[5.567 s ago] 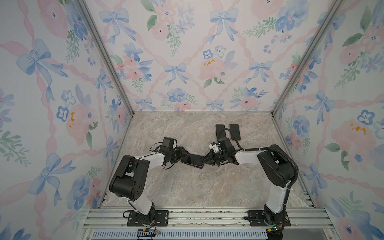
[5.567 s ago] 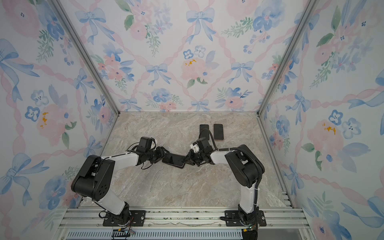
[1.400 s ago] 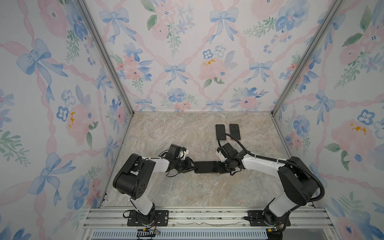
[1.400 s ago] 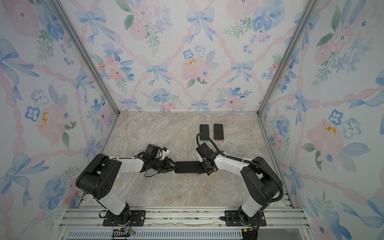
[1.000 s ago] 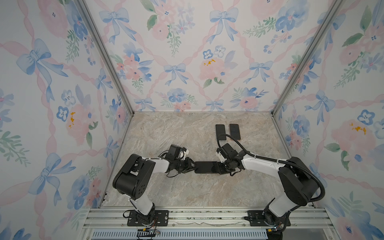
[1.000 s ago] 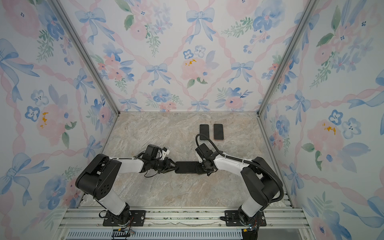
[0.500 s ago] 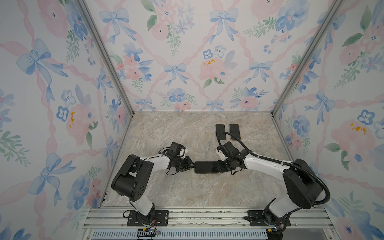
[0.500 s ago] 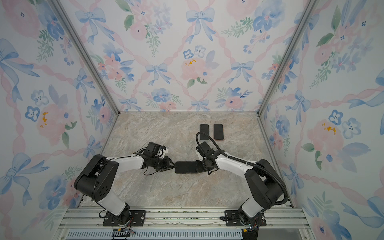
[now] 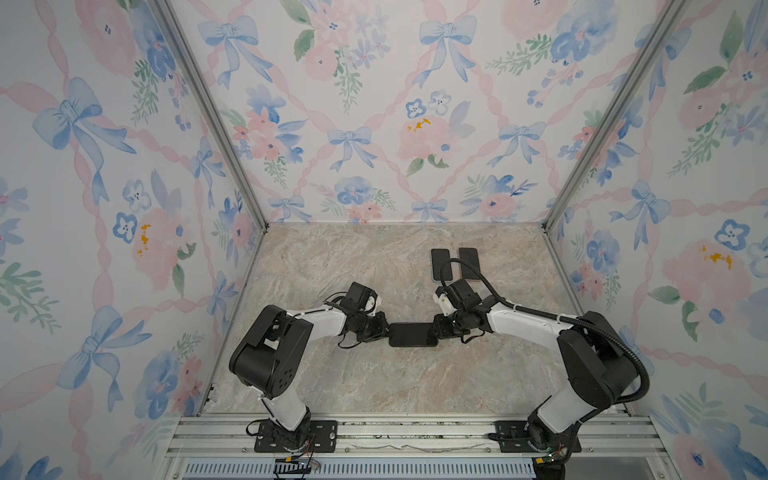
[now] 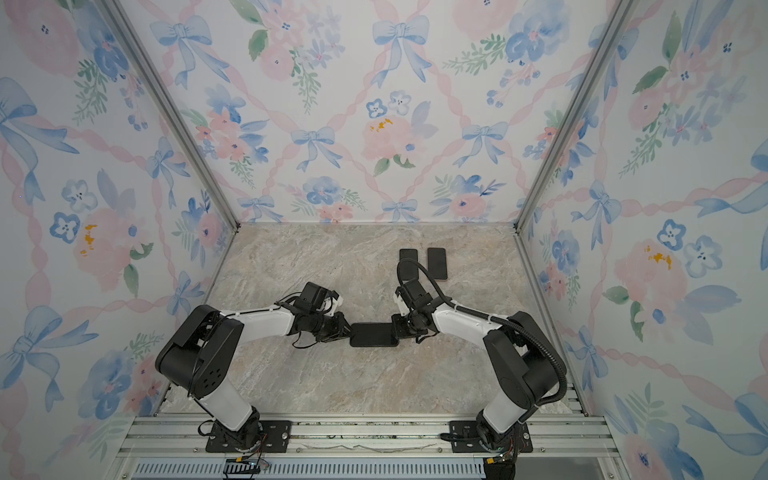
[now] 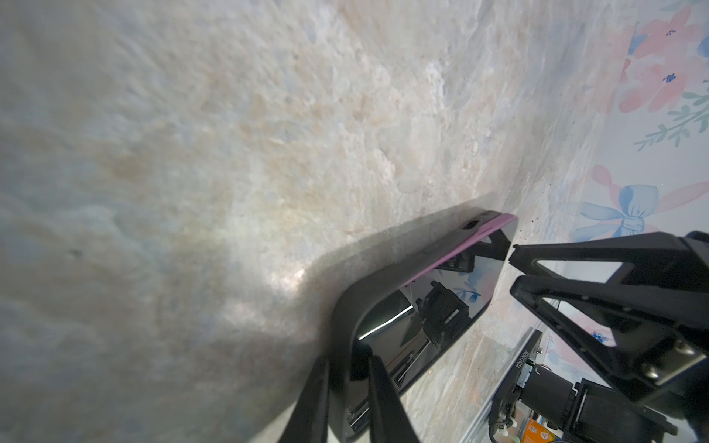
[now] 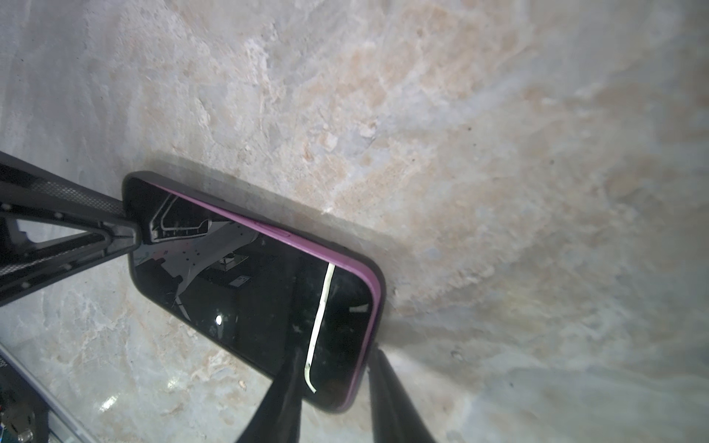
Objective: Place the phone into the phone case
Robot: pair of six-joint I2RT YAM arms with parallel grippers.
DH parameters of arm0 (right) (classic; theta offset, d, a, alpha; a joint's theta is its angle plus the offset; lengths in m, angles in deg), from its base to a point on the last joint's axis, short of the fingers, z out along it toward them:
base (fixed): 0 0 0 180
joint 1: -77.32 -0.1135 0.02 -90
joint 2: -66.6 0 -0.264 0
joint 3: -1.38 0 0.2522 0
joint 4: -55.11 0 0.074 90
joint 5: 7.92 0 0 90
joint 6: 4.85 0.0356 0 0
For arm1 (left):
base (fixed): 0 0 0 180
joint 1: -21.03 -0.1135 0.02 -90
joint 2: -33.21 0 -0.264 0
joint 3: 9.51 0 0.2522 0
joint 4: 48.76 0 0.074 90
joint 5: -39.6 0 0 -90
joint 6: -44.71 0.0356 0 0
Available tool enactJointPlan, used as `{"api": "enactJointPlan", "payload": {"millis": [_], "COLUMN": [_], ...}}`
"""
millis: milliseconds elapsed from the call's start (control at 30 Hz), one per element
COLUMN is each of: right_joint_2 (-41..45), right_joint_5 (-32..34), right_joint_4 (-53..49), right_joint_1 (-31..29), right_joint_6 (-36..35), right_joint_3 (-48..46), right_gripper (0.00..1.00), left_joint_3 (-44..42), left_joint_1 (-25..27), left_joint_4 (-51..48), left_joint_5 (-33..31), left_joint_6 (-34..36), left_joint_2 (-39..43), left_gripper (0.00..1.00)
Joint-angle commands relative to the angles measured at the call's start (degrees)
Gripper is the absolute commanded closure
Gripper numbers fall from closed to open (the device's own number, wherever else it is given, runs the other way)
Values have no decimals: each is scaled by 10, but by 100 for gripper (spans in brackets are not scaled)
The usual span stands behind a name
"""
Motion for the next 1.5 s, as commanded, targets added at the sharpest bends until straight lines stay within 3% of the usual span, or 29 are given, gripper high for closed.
{"api": "enactJointPlan", "payload": {"millis": [0, 267, 1000, 1367, 1467], "right_joint_2": [-7, -23, 26, 36, 49], "right_joint_5": [-15, -21, 23, 24, 16], "right_joint_4": [12, 16, -40, -55, -72], "right_joint_1": [5, -6, -4, 0, 0], "right_joint_6": [6, 13, 22, 6, -26], "right_joint_3": [-2, -3, 3, 19, 27], "right_gripper": [71, 75, 74, 73, 68], "left_joint_3": [6, 5, -8, 9, 10], "left_joint_1": [4, 5, 26, 44, 48], "left_joint_4": [-15, -14, -15, -57, -78], "left_joint_5": [-2, 0, -15, -64, -77], "left_joint_6": [12, 9, 1, 15, 25], "left_joint_2": [-7, -3, 34, 66, 83], "left_gripper": [81, 83, 100, 100, 93]}}
